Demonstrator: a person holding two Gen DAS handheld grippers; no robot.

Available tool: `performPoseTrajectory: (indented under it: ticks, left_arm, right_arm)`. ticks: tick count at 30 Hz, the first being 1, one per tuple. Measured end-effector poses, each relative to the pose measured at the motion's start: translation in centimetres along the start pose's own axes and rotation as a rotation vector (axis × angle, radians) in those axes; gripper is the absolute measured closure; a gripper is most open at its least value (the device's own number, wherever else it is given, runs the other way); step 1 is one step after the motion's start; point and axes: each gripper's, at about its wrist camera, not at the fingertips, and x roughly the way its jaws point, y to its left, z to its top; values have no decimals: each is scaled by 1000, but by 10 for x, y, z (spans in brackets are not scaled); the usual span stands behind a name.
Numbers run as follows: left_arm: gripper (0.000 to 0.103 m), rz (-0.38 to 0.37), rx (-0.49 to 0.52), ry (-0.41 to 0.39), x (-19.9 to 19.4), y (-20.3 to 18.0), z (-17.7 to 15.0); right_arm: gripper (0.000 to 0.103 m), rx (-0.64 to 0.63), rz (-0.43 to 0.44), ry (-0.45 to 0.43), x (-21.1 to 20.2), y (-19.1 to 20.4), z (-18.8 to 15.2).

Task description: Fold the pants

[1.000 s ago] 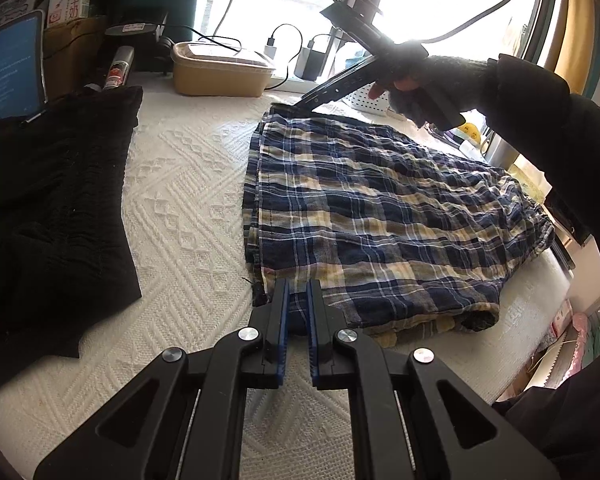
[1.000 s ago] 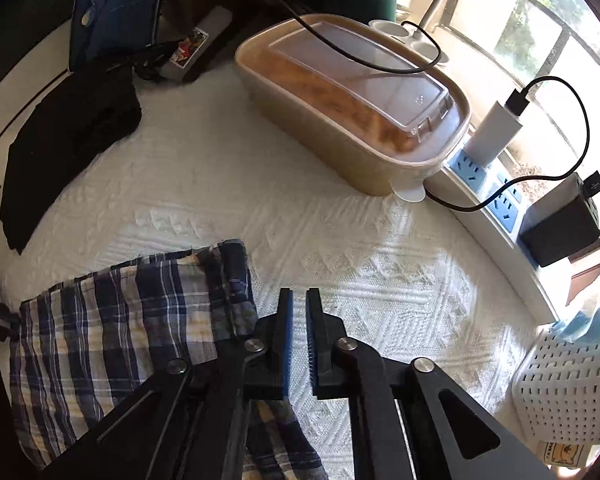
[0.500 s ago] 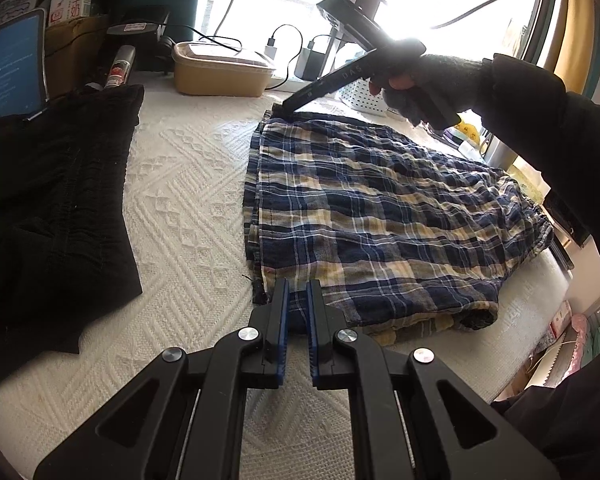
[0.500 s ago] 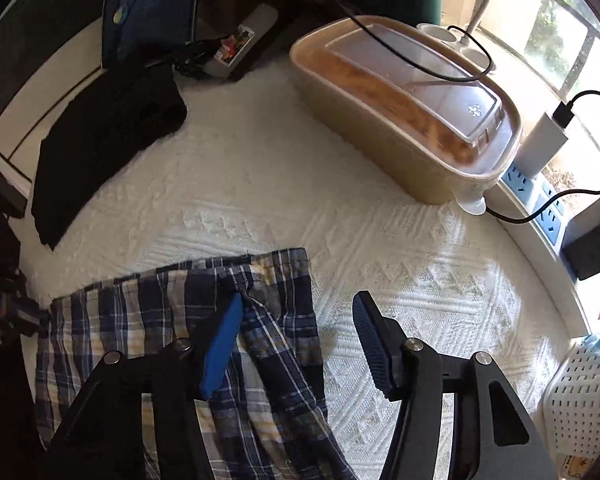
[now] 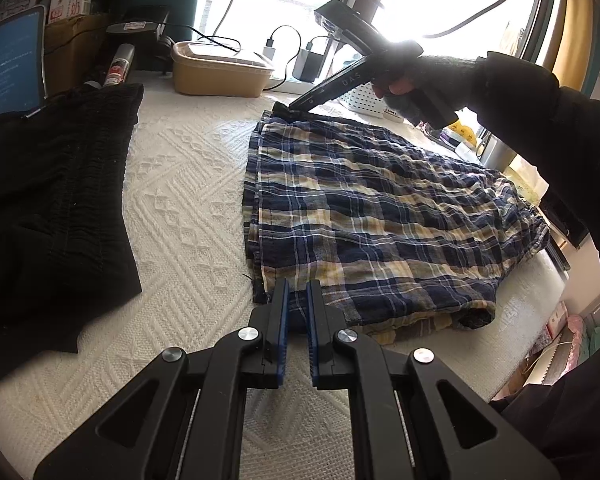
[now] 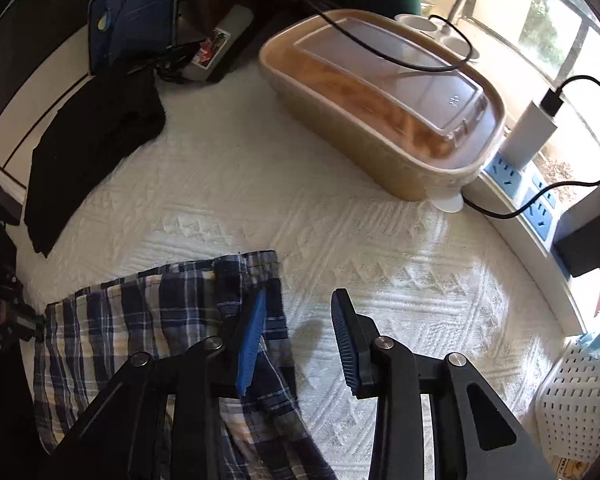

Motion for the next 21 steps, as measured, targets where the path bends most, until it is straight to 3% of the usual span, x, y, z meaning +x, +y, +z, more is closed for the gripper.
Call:
performPoseTrajectory:
  ticks: [6, 7, 8, 11, 18, 21]
  left_arm:
    - [96, -7, -1, -3, 0, 1, 0]
    - [96, -8, -2, -3, -1, 1, 0]
    - [96, -10, -3, -3, -1, 1, 0]
    - [96, -13, -5, -5, -1, 2, -1]
    - [96, -13, -2, -5, 0, 2, -1]
    - [96, -10, 0, -5, 0, 0, -1]
  right_arm:
    - [67, -48, -6, 37, 9, 17, 2]
    - [75, -50, -20, 39, 10, 20, 2]
    - [91, -54, -38, 39, 15, 23, 5]
    - [101, -72, -48, 22, 15, 29, 10]
    - [103, -85, -186, -18, 12, 34, 13]
    - [103, -66, -189, -6, 16, 22, 11]
